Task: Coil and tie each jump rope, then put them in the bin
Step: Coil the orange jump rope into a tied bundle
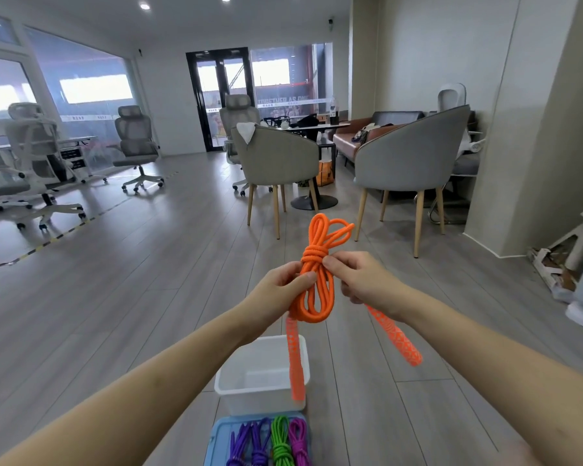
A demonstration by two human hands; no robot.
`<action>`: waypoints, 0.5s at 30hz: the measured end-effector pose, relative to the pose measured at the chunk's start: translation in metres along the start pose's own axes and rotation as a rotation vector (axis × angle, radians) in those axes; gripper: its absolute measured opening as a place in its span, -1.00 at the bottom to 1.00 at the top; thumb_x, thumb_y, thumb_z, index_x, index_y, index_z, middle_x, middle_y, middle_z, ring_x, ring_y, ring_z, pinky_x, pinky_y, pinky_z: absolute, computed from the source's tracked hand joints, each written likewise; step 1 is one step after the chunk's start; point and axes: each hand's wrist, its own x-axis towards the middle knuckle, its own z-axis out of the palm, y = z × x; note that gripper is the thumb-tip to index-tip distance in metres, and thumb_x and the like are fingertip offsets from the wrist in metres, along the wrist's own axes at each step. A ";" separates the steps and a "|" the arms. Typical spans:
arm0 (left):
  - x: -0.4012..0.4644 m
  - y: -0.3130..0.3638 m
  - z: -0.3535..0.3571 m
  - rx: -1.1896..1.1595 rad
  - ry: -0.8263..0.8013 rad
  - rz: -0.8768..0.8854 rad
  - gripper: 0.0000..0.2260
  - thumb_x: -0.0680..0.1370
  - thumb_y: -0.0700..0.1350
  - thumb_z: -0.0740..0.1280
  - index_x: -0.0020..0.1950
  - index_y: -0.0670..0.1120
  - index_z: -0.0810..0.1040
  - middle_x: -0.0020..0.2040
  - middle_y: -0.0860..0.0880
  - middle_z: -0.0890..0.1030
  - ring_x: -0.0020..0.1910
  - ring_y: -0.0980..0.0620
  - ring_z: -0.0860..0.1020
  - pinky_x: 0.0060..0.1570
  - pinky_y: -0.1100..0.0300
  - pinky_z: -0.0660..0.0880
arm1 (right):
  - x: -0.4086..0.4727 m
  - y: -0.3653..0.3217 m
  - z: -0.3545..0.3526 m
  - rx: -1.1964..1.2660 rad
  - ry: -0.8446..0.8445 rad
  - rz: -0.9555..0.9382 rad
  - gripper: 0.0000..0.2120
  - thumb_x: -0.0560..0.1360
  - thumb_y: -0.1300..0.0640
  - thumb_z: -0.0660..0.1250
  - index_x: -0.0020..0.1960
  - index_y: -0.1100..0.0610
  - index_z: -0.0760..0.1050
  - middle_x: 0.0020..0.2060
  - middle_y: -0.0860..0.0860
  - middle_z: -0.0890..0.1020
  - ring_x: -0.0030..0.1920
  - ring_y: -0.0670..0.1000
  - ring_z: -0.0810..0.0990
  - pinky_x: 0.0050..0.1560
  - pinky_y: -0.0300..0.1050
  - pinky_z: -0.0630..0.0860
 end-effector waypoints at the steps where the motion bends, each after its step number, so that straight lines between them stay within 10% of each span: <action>1: 0.000 0.001 -0.001 0.023 -0.001 0.014 -0.75 0.68 0.04 0.28 0.25 -0.07 0.58 -0.09 -0.07 0.64 -0.19 0.05 0.61 -0.06 0.17 0.60 | -0.001 -0.001 -0.002 0.000 -0.017 0.001 -0.70 0.70 -0.02 0.22 0.09 0.19 0.59 -0.47 -0.11 0.42 -0.49 -0.10 0.35 -0.47 -0.21 0.28; 9: 0.000 0.001 -0.014 0.017 -0.075 0.026 -0.72 0.56 -0.02 0.45 0.20 -0.14 0.65 0.07 -0.30 0.67 0.00 -0.36 0.64 0.20 -0.30 0.56 | -0.003 -0.003 0.001 0.115 -0.081 0.053 -0.68 0.70 -0.04 0.22 0.22 0.21 0.52 -0.28 0.15 0.47 -0.47 -0.02 0.33 -0.47 -0.17 0.27; 15: 0.000 -0.001 -0.017 0.052 -0.116 -0.008 -0.83 0.61 -0.10 0.41 0.14 -0.15 0.69 -0.08 -0.24 0.67 -0.21 -0.09 0.52 -0.15 0.11 0.50 | -0.005 -0.004 0.000 0.078 -0.154 0.099 -0.69 0.70 -0.05 0.22 0.23 0.18 0.51 -0.32 -0.03 0.58 -0.48 -0.04 0.37 -0.47 -0.19 0.31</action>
